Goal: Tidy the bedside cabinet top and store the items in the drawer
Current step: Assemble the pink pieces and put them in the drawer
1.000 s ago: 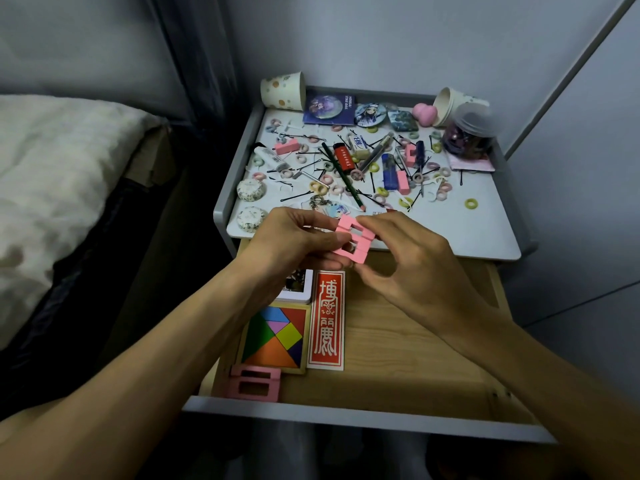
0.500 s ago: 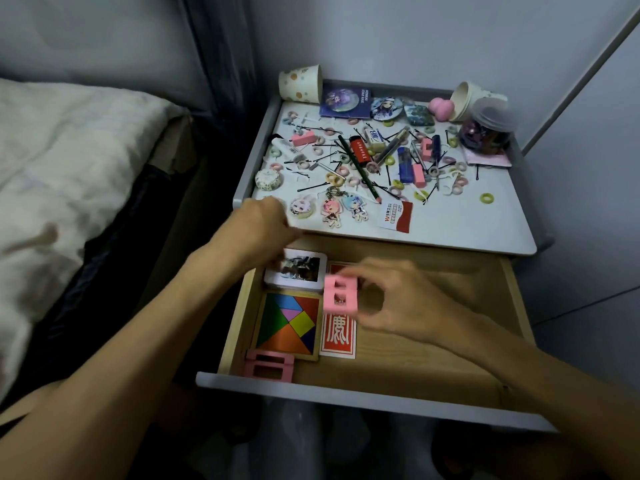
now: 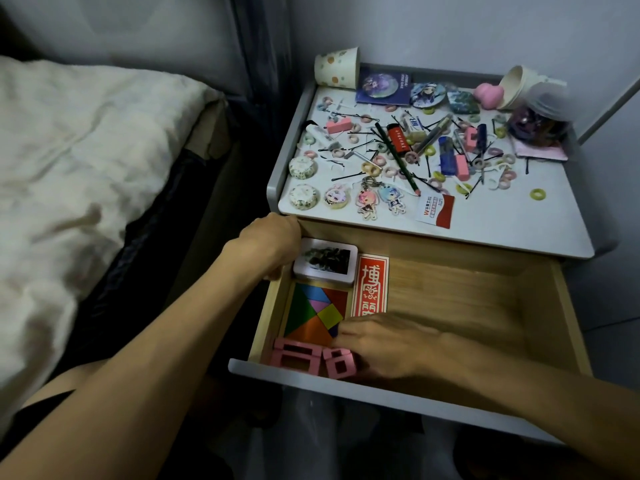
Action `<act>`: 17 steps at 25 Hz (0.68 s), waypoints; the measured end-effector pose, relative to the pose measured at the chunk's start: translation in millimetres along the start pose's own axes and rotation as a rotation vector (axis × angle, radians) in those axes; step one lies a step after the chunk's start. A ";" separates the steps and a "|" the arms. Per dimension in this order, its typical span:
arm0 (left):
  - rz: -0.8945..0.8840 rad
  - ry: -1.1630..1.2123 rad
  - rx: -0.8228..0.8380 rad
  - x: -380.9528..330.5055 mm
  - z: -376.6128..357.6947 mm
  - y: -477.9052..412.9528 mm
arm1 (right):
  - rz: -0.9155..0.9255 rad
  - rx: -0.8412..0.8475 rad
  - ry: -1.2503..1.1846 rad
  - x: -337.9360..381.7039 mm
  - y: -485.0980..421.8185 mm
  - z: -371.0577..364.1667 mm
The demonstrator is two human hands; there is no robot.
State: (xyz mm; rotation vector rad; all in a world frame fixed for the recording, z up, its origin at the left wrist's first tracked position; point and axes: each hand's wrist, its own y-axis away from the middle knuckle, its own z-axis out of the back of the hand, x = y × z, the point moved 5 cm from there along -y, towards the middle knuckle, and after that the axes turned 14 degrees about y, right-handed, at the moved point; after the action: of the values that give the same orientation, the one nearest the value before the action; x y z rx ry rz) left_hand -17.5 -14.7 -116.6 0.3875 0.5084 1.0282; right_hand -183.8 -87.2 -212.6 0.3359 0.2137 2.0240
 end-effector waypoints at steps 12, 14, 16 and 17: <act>0.000 -0.001 0.027 4.9 -6.1 -13.8 | 0.074 -0.005 0.073 6.2 -7.9 -9.9; -0.014 -0.023 0.023 4.1 -6.1 -14.1 | 0.065 -0.016 0.054 5.7 -9.9 -13.4; -0.025 -0.038 0.025 3.3 -6.7 -14.7 | 0.060 -0.047 0.024 5.2 -11.9 -13.8; -0.026 -0.043 0.027 3.1 -6.9 -15.1 | 0.059 -0.065 0.022 4.4 -12.7 -13.2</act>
State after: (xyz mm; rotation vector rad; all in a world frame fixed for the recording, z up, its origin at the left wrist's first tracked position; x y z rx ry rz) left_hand -9.5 -18.5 -131.0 0.4245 0.4881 0.9864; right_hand -179.3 -77.5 -228.2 0.2819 0.1533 2.0888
